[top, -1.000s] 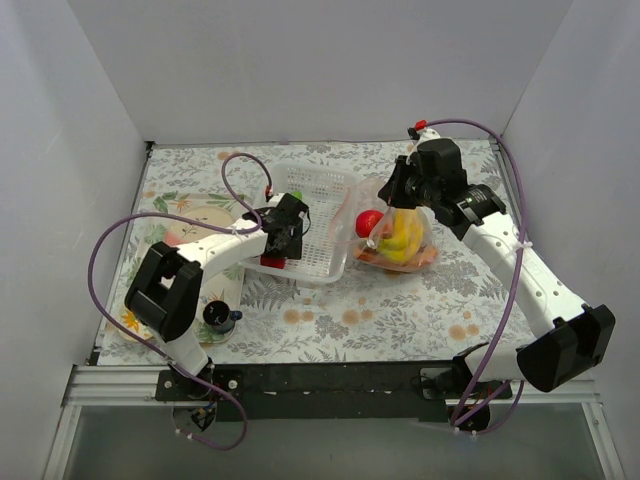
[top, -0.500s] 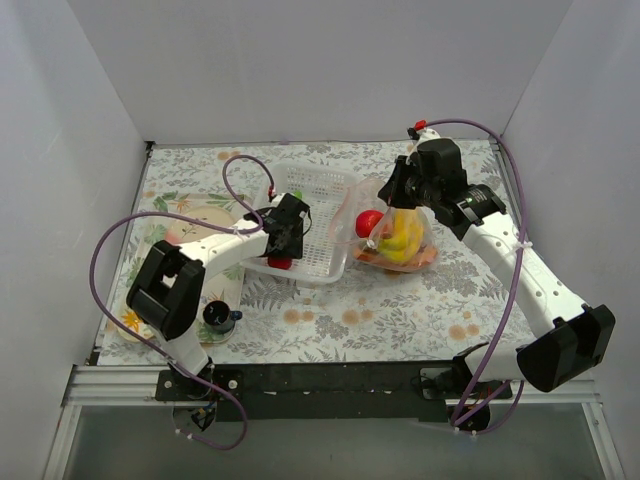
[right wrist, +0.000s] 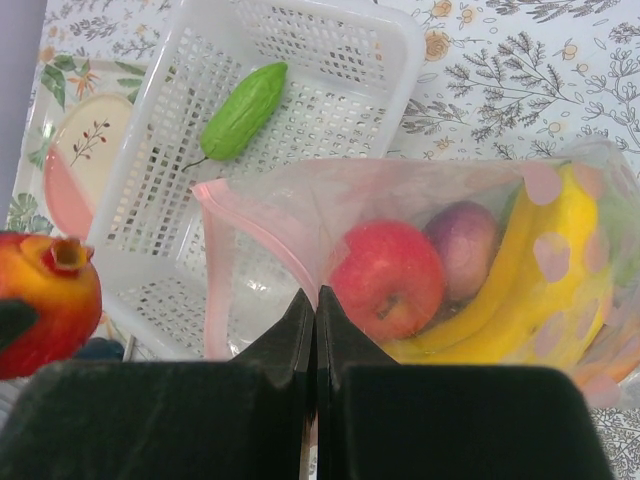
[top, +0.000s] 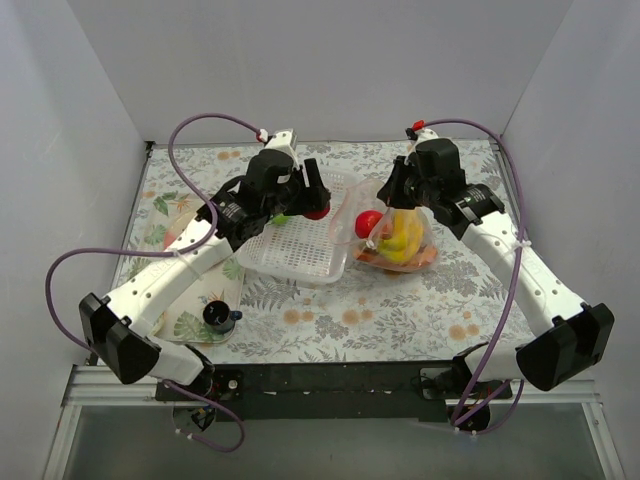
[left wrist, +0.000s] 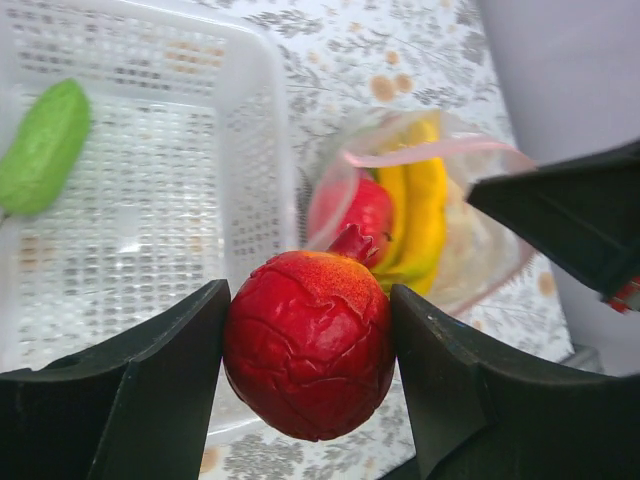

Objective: Place the food in the zip-top bag and seal the zipper
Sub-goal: Pick up the fake fruit from the bin, then place the fake fruit in the zipper food storage bag.

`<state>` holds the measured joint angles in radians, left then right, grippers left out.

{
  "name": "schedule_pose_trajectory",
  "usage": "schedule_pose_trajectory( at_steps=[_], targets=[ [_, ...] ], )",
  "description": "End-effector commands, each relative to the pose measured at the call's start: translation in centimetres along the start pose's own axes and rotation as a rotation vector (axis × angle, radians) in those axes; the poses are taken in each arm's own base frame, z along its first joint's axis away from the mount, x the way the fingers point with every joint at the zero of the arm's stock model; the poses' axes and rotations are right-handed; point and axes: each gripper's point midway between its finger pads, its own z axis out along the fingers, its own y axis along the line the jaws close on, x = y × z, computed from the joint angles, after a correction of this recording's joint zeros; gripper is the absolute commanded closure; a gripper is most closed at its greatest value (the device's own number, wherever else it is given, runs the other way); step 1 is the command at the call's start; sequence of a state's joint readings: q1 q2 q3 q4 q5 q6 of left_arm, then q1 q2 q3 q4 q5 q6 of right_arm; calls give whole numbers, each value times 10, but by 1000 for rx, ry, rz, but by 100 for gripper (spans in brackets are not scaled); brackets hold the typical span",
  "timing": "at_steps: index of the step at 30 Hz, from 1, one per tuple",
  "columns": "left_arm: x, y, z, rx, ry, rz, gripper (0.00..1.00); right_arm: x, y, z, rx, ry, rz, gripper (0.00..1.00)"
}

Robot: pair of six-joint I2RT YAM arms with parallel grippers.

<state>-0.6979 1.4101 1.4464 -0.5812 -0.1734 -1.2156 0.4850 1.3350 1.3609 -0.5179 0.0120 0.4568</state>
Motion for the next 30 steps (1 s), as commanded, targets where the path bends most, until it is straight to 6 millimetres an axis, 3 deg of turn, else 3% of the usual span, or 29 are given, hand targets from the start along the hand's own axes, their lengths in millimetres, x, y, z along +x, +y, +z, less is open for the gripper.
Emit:
schedule_pose_trajectory(
  at_steps=[1,4,8,9,10,11,14,16,20,24,27,28,30],
  targets=[
    [8,-43,-3,154,32,-69,67,-26,16,-5,-36,-70,-6,99],
    [12,-68,7,216,43,-90,67,-25,18,-6,-37,-70,-4,99],
    [16,-80,37,209,43,-95,60,-26,20,-8,-29,-70,0,99],
    [25,-80,51,200,67,-92,57,-27,20,-10,-26,-71,2,99],
    [20,-86,56,215,55,-99,51,-27,20,-11,-23,-75,3,99],
    [20,-90,60,223,61,-100,32,-28,20,-12,-21,-76,3,99],
    [19,-97,68,234,61,-104,13,-30,19,-15,-8,-79,4,99],
    [12,-101,63,246,46,-101,7,-29,17,-15,-1,-77,1,99],
    [-1,-101,44,262,13,-87,5,-27,16,-13,0,-75,0,99],
    [-11,-95,20,260,-22,-77,12,-26,17,-8,-3,-71,0,99],
    [-16,-76,4,187,-52,-53,16,-29,17,-7,-1,-74,0,99],
    [-19,-60,1,110,-75,-47,22,-31,18,-8,-3,-80,0,99],
    [-26,-37,-8,27,-115,-36,23,-35,20,-7,-6,-85,2,99]
  ],
)
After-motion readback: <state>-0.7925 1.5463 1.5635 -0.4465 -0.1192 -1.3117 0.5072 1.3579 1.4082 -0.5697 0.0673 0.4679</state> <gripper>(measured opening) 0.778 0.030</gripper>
